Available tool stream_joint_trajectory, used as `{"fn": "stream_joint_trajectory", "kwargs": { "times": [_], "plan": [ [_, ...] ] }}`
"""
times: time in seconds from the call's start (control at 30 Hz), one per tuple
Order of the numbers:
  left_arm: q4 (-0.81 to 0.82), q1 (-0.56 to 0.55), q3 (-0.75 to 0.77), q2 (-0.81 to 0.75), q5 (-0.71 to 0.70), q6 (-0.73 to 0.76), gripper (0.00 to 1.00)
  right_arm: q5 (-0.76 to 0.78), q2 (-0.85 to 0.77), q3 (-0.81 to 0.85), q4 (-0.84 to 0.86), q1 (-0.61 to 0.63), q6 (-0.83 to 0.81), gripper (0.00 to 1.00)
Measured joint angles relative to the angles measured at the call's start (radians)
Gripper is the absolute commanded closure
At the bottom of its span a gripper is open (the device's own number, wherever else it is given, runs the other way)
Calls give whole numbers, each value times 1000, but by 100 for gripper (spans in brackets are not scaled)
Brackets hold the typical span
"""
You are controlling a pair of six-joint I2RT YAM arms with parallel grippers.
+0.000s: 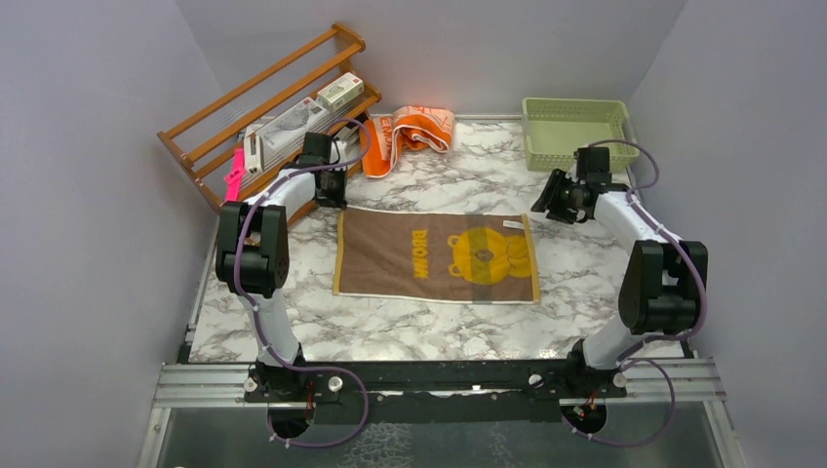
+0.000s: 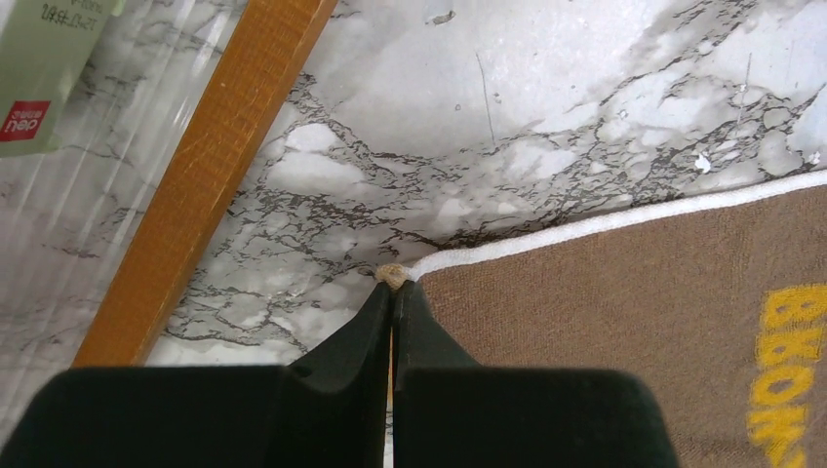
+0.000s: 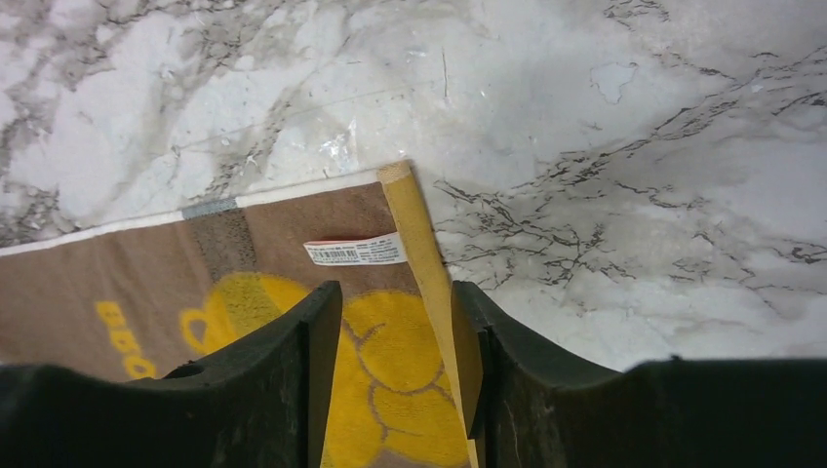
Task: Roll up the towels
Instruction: Fold the towel at the center of the board.
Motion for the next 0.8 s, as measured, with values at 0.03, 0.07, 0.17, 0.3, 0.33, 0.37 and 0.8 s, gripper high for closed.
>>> {"fn": "stream_joint_trajectory", "kwargs": {
  "times": [0.03, 0.07, 0.17, 0.3, 0.33, 0.37, 0.8],
  "plan": [
    [-8, 0, 7, 0, 0, 3, 100, 11, 9, 0, 2, 7, -3, 55],
    [-15, 0, 12, 0, 2, 7, 100, 23, 21, 5, 2, 17, -7, 55],
    [-25, -1, 26, 0, 7, 13, 100, 54, 85, 46, 4, 54, -22, 55],
    [-31, -2, 34, 0, 20, 15, 100, 77, 168, 96, 13, 79, -34, 58],
    [-31, -2, 34, 0, 23, 16, 100, 81, 187, 104, 16, 80, -40, 59],
    [-32, -2, 34, 0, 26, 18, 100, 85, 204, 111, 16, 80, -43, 60],
    [-60, -2, 46, 0, 33, 29, 100, 132, 298, 146, 34, 90, -84, 69]
  ]
}}
